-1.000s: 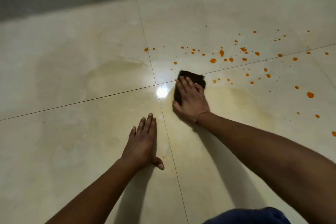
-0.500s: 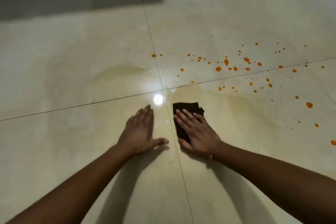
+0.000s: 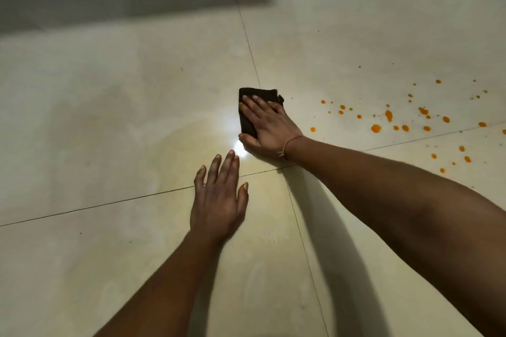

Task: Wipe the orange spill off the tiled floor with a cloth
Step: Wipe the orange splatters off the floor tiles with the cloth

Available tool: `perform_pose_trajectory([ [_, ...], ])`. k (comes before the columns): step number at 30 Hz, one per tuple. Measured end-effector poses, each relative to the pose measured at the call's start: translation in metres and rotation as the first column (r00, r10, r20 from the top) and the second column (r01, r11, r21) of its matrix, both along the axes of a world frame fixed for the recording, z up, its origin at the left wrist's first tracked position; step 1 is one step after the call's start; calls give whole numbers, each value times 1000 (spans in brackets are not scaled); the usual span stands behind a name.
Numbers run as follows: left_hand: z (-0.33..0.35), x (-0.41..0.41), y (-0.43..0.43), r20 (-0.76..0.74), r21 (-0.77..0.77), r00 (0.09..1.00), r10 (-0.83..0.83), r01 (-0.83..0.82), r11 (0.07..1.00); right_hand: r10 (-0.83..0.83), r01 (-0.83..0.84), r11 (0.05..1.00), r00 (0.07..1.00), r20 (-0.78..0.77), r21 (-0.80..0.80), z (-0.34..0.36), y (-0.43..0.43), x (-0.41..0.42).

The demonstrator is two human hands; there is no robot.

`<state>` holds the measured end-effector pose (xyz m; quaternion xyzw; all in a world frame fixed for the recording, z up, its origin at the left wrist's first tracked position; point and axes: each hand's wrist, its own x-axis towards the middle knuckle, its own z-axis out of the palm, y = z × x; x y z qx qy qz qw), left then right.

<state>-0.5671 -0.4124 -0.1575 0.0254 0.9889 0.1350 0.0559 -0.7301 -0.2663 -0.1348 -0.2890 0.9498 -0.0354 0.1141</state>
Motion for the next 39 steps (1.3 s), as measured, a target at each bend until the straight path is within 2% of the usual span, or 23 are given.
perform_pose_trajectory([
  [3, 3, 0, -1, 31, -22, 999, 10, -9, 1000, -266, 265, 964, 964, -4, -26, 2, 20, -3],
  [5, 7, -1, -1, 60, -28, 998, 3, -2, 1000, -369, 368, 927, 930, -1, -67, 1, 39, 37],
  [6, 8, -1, -1, 70, -22, 998, 0, 1, 1000, -335, 334, 938, 942, 7, -94, 0, 46, 70],
  [8, 12, -2, -1, 86, -11, 996, 0, 1, 1000, -155, 159, 985, 986, 68, -67, 0, 65, 124],
  [9, 13, -1, 0, 87, -12, 996, -2, 3, 1000, -75, 79, 996, 995, 70, -52, -3, 79, 126],
  [10, 12, -1, 0, 82, -10, 997, -5, 5, 1000, -68, 70, 997, 996, 62, -42, -5, 87, 113],
  [11, 11, -2, 0, 80, -13, 997, -7, 8, 1000, -159, 160, 987, 986, 39, -29, -3, 86, 92],
  [13, 8, -2, -1, 74, -24, 997, 3, -1, 1000, -415, 415, 910, 910, -19, -24, -2, 69, 51],
  [14, 7, -3, -2, 67, -29, 998, -1, 3, 1000, -475, 475, 880, 880, -16, -34, -4, 61, 46],
  [15, 7, -2, -1, 64, -36, 998, -9, 11, 999, -460, 460, 887, 888, -5, -35, -5, 60, 58],
  [17, 8, -4, -2, 56, -33, 998, -4, 6, 999, -311, 311, 950, 950, 14, -3, -9, 83, 103],
  [19, 11, -1, -1, 44, -30, 999, 0, 1, 1000, -307, 307, 952, 952, -12, 11, -4, 133, 140],
  [21, 9, 1, 1, 21, -28, 1000, -3, 4, 1000, -492, 492, 870, 870, -26, 28, 0, 151, 129],
  [23, 6, 1, 2, 1, -31, 1000, -5, 5, 1000, -628, 630, 777, 776, -56, 12, -3, 121, 99],
  [24, 3, 2, 3, -13, -33, 1000, -6, 6, 999, -609, 610, 793, 791, -63, -9, -5, 97, 94],
  [26, 2, 0, 0, -22, -21, 1000, -1, 1, 1000, -468, 466, 882, 883, -15, -68, -6, 57, 108],
  [29, 3, 1, 0, -25, 22, 1000, -3, 3, 1000, -293, 294, 954, 956, 28, -52, -4, 87, 181],
  [31, 7, 3, 1, -31, 24, 999, -8, 8, 1000, -340, 341, 940, 940, 24, -27, 3, 135, 194],
  [34, 7, 4, 2, -60, 2, 998, -21, 21, 1000, -614, 613, 789, 789, 1, 35, 6, 166, 169],
  [35, 6, 4, 2, -60, -1, 998, -21, 21, 1000, -649, 650, 760, 760, -18, 31, 4, 161, 164],
  [37, 7, 3, 0, -50, -4, 999, -18, 18, 1000, -590, 591, 807, 806, -34, -2, -1, 145, 181],
  [39, 14, 2, 4, -28, -42, 999, -22, 21, 999, -428, 428, 904, 904, -8, 1, -4, 152, 228],
])
